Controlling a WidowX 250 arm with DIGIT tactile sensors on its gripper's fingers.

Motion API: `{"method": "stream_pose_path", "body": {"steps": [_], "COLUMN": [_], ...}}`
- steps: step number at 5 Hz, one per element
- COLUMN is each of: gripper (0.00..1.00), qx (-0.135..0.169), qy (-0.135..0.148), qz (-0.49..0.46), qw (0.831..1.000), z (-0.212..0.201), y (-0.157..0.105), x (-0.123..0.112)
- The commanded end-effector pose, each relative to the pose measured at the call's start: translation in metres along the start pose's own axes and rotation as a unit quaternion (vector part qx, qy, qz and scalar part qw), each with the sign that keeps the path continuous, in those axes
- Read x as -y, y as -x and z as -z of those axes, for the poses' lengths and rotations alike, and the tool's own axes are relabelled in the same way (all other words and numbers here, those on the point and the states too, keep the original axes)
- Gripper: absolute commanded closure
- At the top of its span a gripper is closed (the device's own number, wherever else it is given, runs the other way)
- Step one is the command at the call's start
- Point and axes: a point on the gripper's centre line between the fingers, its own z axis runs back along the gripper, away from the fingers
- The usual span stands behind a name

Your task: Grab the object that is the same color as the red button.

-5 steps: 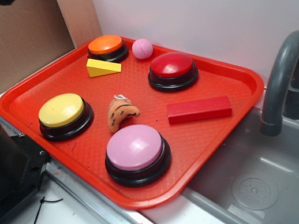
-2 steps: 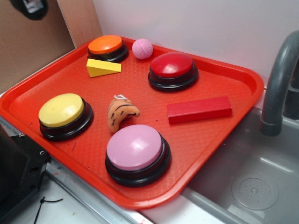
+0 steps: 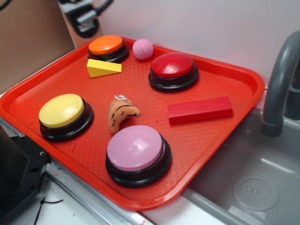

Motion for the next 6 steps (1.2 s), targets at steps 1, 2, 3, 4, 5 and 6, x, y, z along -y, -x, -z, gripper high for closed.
{"method": "stream_pose_path", "body": {"steps": [1,2,3,4,5,6], "gripper": [0.00,0.00,0.00,0.00,0.00,0.00], "qx": [0.052,0.046,0.036,0.023,0.009,-0.005], "qy": [0.020,0.016,0.022,0.024,0.030,0.032], "qz": [0.022,0.040,0.048,0.067,0.076,0.084], "qw": [0.998,0.998,0.998,0.997,0.997,0.996], "z": [0.046,0.068,0.089,0.104,0.121,0.134], "y": [-0.047,-0.060,-0.067,-0.069,-0.069,-0.070], "x": [0.007,0.014,0.019,0.026,0.033,0.038]}}
